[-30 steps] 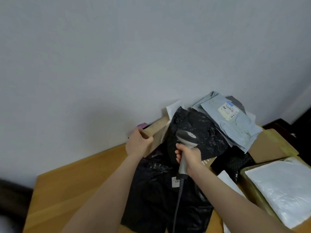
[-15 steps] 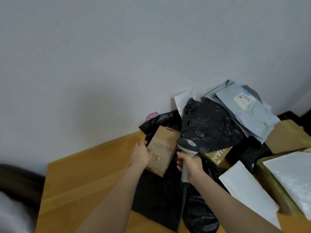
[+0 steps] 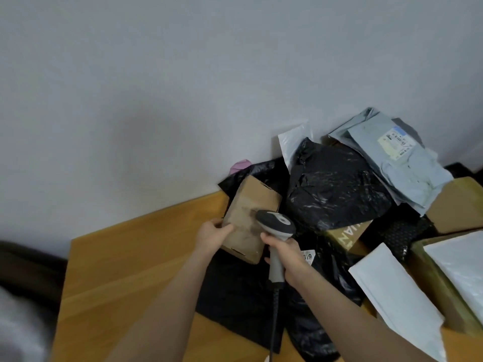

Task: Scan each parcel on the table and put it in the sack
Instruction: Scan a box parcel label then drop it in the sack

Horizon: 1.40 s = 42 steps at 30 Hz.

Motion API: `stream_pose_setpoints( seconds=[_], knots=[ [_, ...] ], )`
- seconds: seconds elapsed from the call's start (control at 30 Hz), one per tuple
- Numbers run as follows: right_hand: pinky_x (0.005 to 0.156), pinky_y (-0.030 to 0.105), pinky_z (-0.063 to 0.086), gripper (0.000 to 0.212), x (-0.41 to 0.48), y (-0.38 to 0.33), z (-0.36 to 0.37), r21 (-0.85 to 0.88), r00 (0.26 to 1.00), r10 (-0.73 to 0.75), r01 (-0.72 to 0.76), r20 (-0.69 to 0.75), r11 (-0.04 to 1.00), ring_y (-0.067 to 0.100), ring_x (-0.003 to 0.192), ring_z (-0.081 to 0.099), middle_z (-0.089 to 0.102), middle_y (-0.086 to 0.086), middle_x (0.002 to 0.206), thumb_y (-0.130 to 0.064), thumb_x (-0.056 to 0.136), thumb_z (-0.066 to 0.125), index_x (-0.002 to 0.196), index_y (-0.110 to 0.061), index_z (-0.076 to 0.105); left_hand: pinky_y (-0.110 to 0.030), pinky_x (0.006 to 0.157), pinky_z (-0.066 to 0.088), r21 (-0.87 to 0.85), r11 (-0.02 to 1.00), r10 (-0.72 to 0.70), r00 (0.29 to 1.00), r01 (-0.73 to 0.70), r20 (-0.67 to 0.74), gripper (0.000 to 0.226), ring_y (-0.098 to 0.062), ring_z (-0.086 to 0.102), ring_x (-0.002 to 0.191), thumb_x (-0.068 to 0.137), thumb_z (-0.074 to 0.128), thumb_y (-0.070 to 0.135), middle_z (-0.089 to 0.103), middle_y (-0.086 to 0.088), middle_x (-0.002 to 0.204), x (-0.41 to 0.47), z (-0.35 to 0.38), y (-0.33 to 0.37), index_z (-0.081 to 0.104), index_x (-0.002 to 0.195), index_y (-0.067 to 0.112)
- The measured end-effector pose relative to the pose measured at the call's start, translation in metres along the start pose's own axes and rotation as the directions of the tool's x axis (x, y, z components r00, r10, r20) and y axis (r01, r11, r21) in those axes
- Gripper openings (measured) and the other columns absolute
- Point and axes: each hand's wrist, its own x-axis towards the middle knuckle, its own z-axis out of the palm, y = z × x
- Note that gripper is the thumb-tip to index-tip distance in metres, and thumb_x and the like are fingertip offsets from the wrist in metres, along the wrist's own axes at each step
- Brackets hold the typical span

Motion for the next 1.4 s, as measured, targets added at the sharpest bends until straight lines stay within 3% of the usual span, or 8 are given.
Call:
stream_pose_setpoints(
  seconds=[0.17,0.27,0.43,0.57,0.73,1.07,1.27,1.4],
  knots=[
    [0.08,0.034,0.053,0.024,-0.009,-0.01,0.014,0.085,0.99,-0.066,0.077,-0.126,0.993,0.018,0.094,0.064,0.068,0.002,0.098,-0.013,0.084,0.074,0.106,-0.01,0.064,-0.029,0.071,0.046,0.516,0.792,0.375,0.927,-0.327,0.012,0.061,-0.009,0.051,0.095,0.062,0.077,0.055,0.049,0.013,0.101,-0.021,-0.017,0.028,0.049,0.108,0.027],
    [0.078,0.034,0.054,0.022,-0.012,-0.01,0.008,0.078,0.971,-0.12,0.138,-0.207,0.987,0.02,0.092,0.064,0.069,0.008,0.102,-0.014,0.083,0.075,0.102,-0.01,0.065,-0.022,0.073,0.044,0.362,0.856,0.275,0.918,-0.369,0.286,0.055,-0.005,0.055,0.094,0.071,0.076,0.051,0.06,0.007,0.113,-0.029,-0.006,0.024,0.054,0.115,0.026],
    [0.101,0.046,0.047,0.015,-0.01,-0.005,-0.011,0.016,0.971,-0.096,0.102,-0.219,0.995,0.026,0.104,0.062,0.067,0.004,0.101,-0.019,0.081,0.077,0.087,-0.019,0.063,-0.032,0.09,0.046,0.338,0.921,0.218,0.975,-0.192,-0.04,0.051,-0.021,0.055,0.113,0.091,0.061,0.038,0.051,-0.008,0.13,-0.02,0.007,0.011,0.047,0.133,0.013],
    [0.085,0.035,0.053,0.022,-0.004,0.006,-0.011,0.024,0.99,-0.016,0.019,-0.14,1.0,0.021,0.099,0.064,0.069,0.005,0.103,-0.022,0.079,0.079,0.095,-0.015,0.065,-0.038,0.109,0.036,0.347,0.938,-0.012,0.996,-0.019,0.087,0.07,-0.03,0.04,0.134,0.095,0.051,0.045,0.039,-0.014,0.148,-0.009,0.018,0.001,0.027,0.149,0.007],
    [0.072,0.029,0.052,0.021,-0.006,0.009,-0.008,0.036,0.997,0.004,-0.001,-0.081,0.999,0.021,0.094,0.065,0.071,0.005,0.101,-0.019,0.08,0.078,0.098,-0.015,0.067,-0.035,0.103,0.036,0.273,0.961,-0.105,0.967,0.039,0.231,0.062,-0.028,0.042,0.133,0.1,0.036,0.048,0.042,-0.011,0.147,-0.02,0.025,-0.006,0.031,0.148,0.009],
    [0.076,0.039,0.055,0.029,-0.035,-0.019,0.014,0.056,0.998,-0.042,0.045,-0.049,0.997,0.024,0.092,0.068,0.071,0.009,0.102,-0.016,0.082,0.076,0.108,-0.007,0.067,-0.027,0.065,0.053,-0.297,0.941,-0.103,0.973,0.163,0.209,0.051,-0.019,0.061,0.097,0.095,0.059,0.021,0.061,-0.005,0.112,-0.055,-0.061,0.003,0.041,0.139,0.003],
    [0.073,0.037,0.053,0.038,-0.061,-0.017,0.041,0.153,0.993,-0.09,0.101,-0.079,0.983,0.027,0.092,0.067,0.069,0.012,0.105,-0.014,0.079,0.079,0.114,-0.006,0.064,-0.038,0.083,0.056,-0.407,0.903,-0.054,0.976,0.138,0.21,0.056,-0.021,0.066,0.096,0.093,0.061,0.022,0.066,-0.007,0.107,-0.077,-0.096,0.012,0.038,0.14,0.002],
    [0.067,0.034,0.053,0.043,-0.076,-0.019,0.058,0.141,0.985,-0.133,0.148,-0.113,0.979,0.028,0.093,0.065,0.068,0.013,0.102,-0.008,0.074,0.082,0.113,-0.001,0.062,-0.029,0.072,0.058,-0.414,0.898,-0.026,0.956,0.151,0.293,0.06,-0.019,0.068,0.092,0.092,0.064,0.022,0.068,-0.006,0.106,-0.098,-0.105,0.008,0.036,0.142,0.005]
  ],
)
